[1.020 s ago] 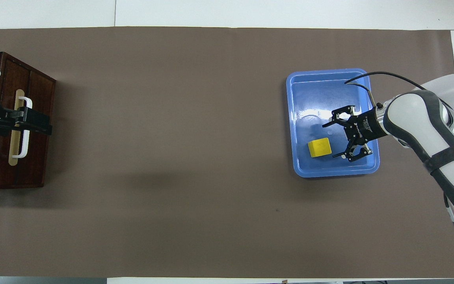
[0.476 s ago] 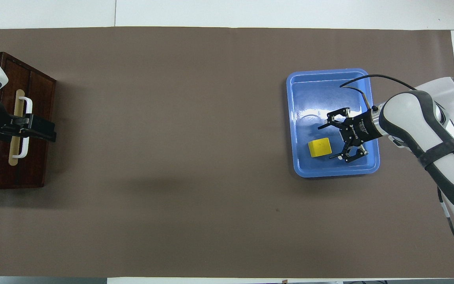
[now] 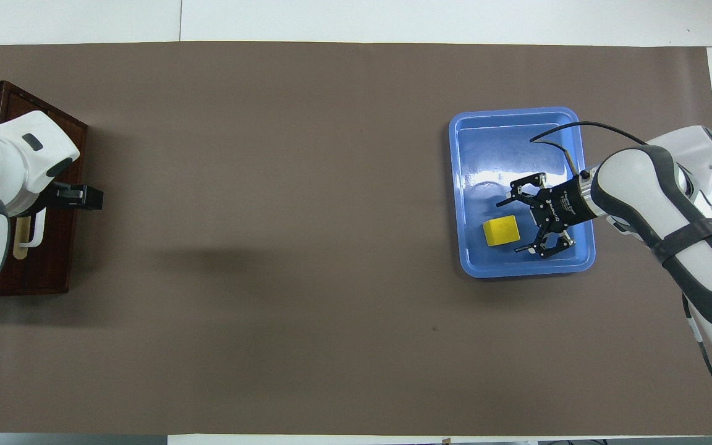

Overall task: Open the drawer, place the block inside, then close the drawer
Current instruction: 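Pull the drawer open with the left gripper while the right gripper grasps the block, then lift the yellow block with the right gripper toward the left gripper, then grasp the yellow block with the left gripper from the right gripper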

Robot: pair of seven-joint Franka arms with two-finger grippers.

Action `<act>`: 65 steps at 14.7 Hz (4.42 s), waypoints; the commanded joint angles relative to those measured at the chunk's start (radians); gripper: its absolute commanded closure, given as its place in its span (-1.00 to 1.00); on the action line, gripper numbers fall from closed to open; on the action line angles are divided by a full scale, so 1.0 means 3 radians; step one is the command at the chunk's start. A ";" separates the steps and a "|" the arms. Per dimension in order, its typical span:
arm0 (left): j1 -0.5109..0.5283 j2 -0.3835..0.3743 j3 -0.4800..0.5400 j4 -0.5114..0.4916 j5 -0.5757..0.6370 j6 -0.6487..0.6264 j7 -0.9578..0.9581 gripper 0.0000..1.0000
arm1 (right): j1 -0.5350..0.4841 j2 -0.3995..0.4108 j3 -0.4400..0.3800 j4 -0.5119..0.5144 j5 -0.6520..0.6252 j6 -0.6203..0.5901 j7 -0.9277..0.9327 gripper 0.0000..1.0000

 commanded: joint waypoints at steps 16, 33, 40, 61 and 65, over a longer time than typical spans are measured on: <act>0.0006 0.0565 -0.0010 -0.0401 0.0799 0.1130 -0.0835 -1.00 | -0.0009 -0.0065 0.0021 0.0073 0.0087 0.0051 -0.0097 1.00; -0.0635 0.0616 0.0000 0.0395 -0.0160 0.0110 -0.1097 -1.00 | 0.0124 -0.0372 0.0026 0.1218 -0.0204 -0.1063 0.0445 1.00; -0.0640 0.0433 0.0036 0.0929 -0.1000 -0.0614 -0.2642 -1.00 | 0.0425 -0.0398 0.0047 0.1525 -0.0214 -0.1156 0.1088 1.00; -0.1524 0.0422 -0.0005 0.0934 -0.1415 0.0025 -0.7115 -1.00 | 0.1648 -0.0336 0.0067 0.1254 0.0006 0.0148 0.2813 1.00; -0.1647 0.0535 -0.0005 0.0934 -0.1380 0.0030 -0.7417 -1.00 | 0.1653 -0.0352 0.0072 0.1244 0.0082 0.0117 0.2813 1.00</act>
